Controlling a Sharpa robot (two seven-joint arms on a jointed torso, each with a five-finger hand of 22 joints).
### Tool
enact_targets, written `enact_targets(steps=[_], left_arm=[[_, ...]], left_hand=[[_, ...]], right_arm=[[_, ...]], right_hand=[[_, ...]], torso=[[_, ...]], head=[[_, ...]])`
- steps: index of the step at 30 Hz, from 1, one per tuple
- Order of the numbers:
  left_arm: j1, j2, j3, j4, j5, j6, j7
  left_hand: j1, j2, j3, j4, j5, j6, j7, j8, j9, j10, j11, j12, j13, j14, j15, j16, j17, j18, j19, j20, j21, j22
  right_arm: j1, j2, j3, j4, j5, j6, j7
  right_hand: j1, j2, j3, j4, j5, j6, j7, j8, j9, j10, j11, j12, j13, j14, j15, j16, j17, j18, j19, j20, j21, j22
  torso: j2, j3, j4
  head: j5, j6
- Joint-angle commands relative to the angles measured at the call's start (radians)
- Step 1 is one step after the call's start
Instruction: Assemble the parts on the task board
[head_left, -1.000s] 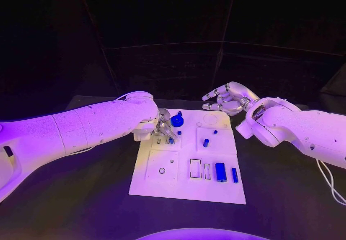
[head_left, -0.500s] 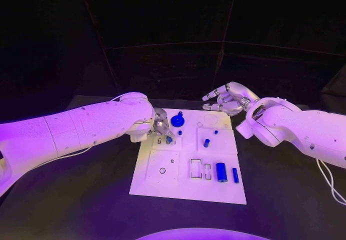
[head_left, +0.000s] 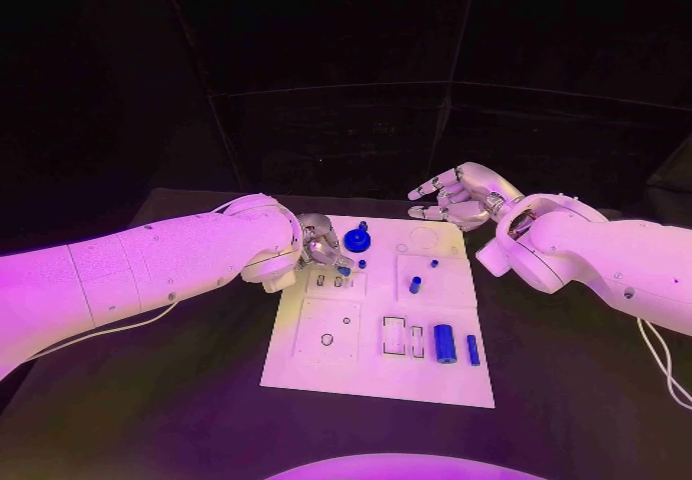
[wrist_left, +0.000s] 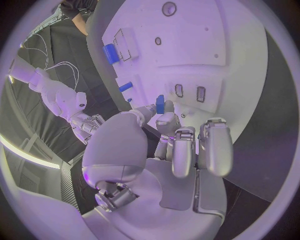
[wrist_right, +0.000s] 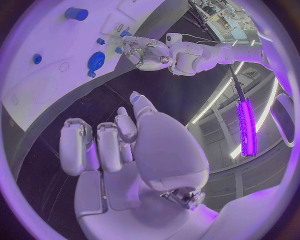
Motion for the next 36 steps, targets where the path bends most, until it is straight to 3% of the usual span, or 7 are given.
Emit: enact_targets(steps=[1, 8, 12, 17, 25, 36], left_arm=[[-0.013, -0.01, 0.0, 0.013, -0.003, -0.142, 0.078], [-0.05, -0.027, -0.002, 0.021, -0.027, -0.271, 0.123], [-0.064, -0.034, -0.002, 0.027, -0.044, -0.299, 0.132], [-0.071, -0.04, -0.003, 0.036, -0.08, -0.275, 0.116], [-0.075, -0.044, -0.003, 0.044, -0.12, -0.184, 0.062], [-0.078, -0.05, -0.003, 0.049, -0.132, -0.128, 0.016]], left_hand=[[-0.002, -0.009, 0.195, -0.194, 0.003, 0.001, 0.0, 0.006, 0.001, 0.005, -0.003, -0.001, 0.002, 0.106, -0.001, 0.003, 0.263, -0.004, 0.016, 0.002, -0.003, 0.001], [0.0, -0.013, 0.2, -0.198, 0.005, 0.005, 0.0, 0.008, 0.002, 0.014, -0.004, 0.01, 0.012, 0.106, -0.002, 0.003, 0.263, -0.005, 0.019, 0.001, 0.002, 0.009], [0.0, -0.015, 0.201, -0.198, 0.006, 0.006, -0.001, 0.009, 0.003, 0.016, -0.004, 0.011, 0.013, 0.106, -0.002, 0.003, 0.263, -0.006, 0.02, 0.001, 0.003, 0.011], [0.001, -0.015, 0.201, -0.199, 0.006, 0.007, -0.001, 0.009, 0.003, 0.017, -0.004, 0.012, 0.013, 0.106, -0.002, 0.003, 0.263, -0.006, 0.02, 0.001, 0.003, 0.011], [0.001, -0.016, 0.202, -0.199, 0.006, 0.007, -0.001, 0.009, 0.003, 0.015, -0.004, 0.009, 0.01, 0.106, -0.002, 0.003, 0.263, -0.006, 0.02, 0.001, 0.003, 0.011], [0.002, -0.018, 0.202, -0.2, 0.006, 0.008, -0.001, 0.009, 0.003, 0.017, -0.004, 0.01, 0.011, 0.106, -0.002, 0.003, 0.263, -0.006, 0.021, 0.001, 0.005, 0.014]], right_arm=[[0.002, -0.002, 0.001, 0.001, 0.0, 0.003, 0.006], [0.002, -0.006, 0.001, 0.002, 0.0, 0.002, 0.007], [0.002, -0.008, 0.001, 0.002, 0.0, 0.001, 0.006], [0.002, -0.009, 0.001, 0.002, 0.0, 0.0, 0.006], [0.002, -0.01, 0.001, 0.001, 0.0, 0.0, 0.007], [0.002, -0.01, 0.001, 0.0, 0.0, -0.002, 0.01]], right_hand=[[-0.006, 0.001, 0.004, 0.005, 0.005, 0.004, -0.001, 0.006, 0.0, -0.004, -0.001, -0.002, -0.002, 0.047, -0.006, -0.006, 0.001, 0.009, -0.004, 0.001, -0.004, 0.044], [-0.008, 0.002, 0.005, 0.006, 0.005, 0.004, -0.001, 0.007, 0.0, -0.003, -0.001, -0.001, -0.001, 0.047, -0.006, -0.006, 0.001, 0.009, -0.004, 0.001, -0.004, 0.045], [-0.008, 0.002, 0.005, 0.006, 0.005, 0.004, -0.001, 0.007, 0.0, -0.003, -0.001, -0.001, -0.001, 0.047, -0.006, -0.006, 0.001, 0.009, -0.004, 0.001, -0.004, 0.045], [-0.009, 0.002, 0.005, 0.007, 0.005, 0.004, -0.001, 0.007, 0.0, -0.003, -0.001, -0.001, -0.001, 0.047, -0.006, -0.006, 0.001, 0.009, -0.004, 0.001, -0.004, 0.044], [-0.009, 0.002, 0.005, 0.007, 0.005, 0.004, -0.001, 0.007, 0.0, -0.003, -0.001, -0.001, -0.001, 0.047, -0.006, -0.006, 0.001, 0.009, -0.004, 0.001, -0.004, 0.044], [-0.009, 0.002, 0.005, 0.007, 0.005, 0.004, -0.001, 0.007, 0.0, -0.003, -0.001, -0.001, -0.001, 0.047, -0.006, -0.006, 0.001, 0.009, -0.004, 0.001, -0.004, 0.044]], torso=[[-0.001, -0.0002, 0.0001], [0.0, -0.0001, -0.0016], [0.001, -0.0004, -0.0027], [0.002, -0.0003, -0.0034], [0.002, -0.0002, -0.0035], [0.001, -0.0001, -0.0032]], head=[[0.002, -0.002], [0.003, -0.001], [0.004, -0.001], [0.005, -0.002], [0.006, -0.004], [0.006, -0.007]])
